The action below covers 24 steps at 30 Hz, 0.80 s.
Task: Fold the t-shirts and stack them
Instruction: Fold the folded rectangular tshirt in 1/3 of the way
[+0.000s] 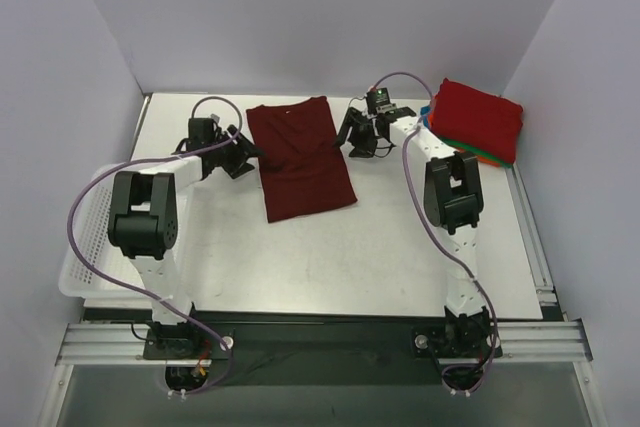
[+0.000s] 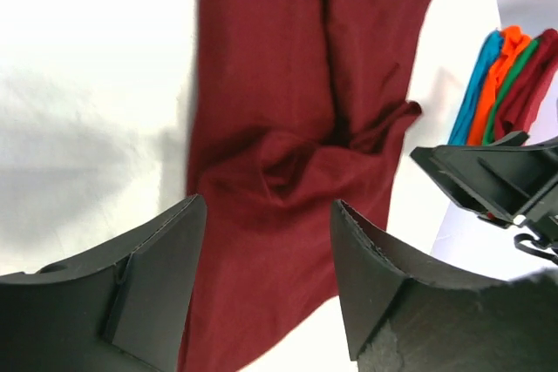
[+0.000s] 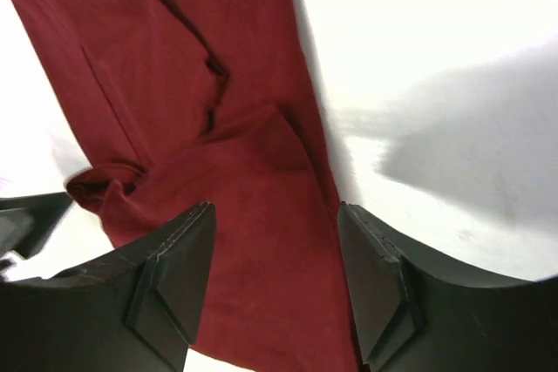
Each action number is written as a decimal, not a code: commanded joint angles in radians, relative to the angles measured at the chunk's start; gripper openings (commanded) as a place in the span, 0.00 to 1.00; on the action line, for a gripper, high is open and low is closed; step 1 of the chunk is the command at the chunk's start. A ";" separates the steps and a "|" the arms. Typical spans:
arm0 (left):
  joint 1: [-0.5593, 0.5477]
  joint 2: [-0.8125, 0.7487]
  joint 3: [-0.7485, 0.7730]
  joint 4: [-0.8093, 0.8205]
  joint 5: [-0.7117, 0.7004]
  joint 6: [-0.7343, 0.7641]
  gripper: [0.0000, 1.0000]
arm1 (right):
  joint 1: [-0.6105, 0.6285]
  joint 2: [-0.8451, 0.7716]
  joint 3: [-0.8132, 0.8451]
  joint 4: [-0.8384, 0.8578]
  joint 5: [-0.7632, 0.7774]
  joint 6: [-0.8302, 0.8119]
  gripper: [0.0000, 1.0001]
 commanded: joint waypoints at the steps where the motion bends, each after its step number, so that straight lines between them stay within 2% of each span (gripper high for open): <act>1: -0.029 -0.138 -0.034 0.039 -0.018 0.021 0.69 | 0.002 -0.165 -0.069 -0.030 0.020 -0.053 0.59; 3: -0.064 -0.186 -0.067 0.004 -0.049 0.038 0.68 | 0.008 -0.200 -0.112 -0.029 0.043 -0.064 0.59; 6: -0.124 -0.217 -0.098 -0.002 -0.083 0.043 0.58 | 0.031 -0.265 -0.210 -0.022 0.069 -0.073 0.57; 7: -0.139 -0.218 -0.113 -0.002 -0.092 0.035 0.48 | 0.040 -0.292 -0.235 -0.013 0.075 -0.075 0.57; 10: -0.211 -0.223 -0.148 0.007 -0.126 0.029 0.38 | 0.083 -0.337 -0.341 0.022 0.102 -0.075 0.56; 11: -0.224 -0.220 -0.158 0.017 -0.138 0.024 0.31 | 0.092 -0.341 -0.362 0.030 0.111 -0.073 0.56; 14: -0.254 -0.191 -0.188 0.037 -0.147 0.011 0.23 | 0.117 -0.346 -0.433 0.066 0.108 -0.070 0.54; 21: -0.297 -0.140 -0.282 0.034 -0.215 0.010 0.11 | 0.115 -0.321 -0.571 0.135 0.096 -0.043 0.51; 24: -0.313 -0.151 -0.339 0.037 -0.230 0.017 0.09 | 0.106 -0.338 -0.663 0.178 0.082 -0.021 0.50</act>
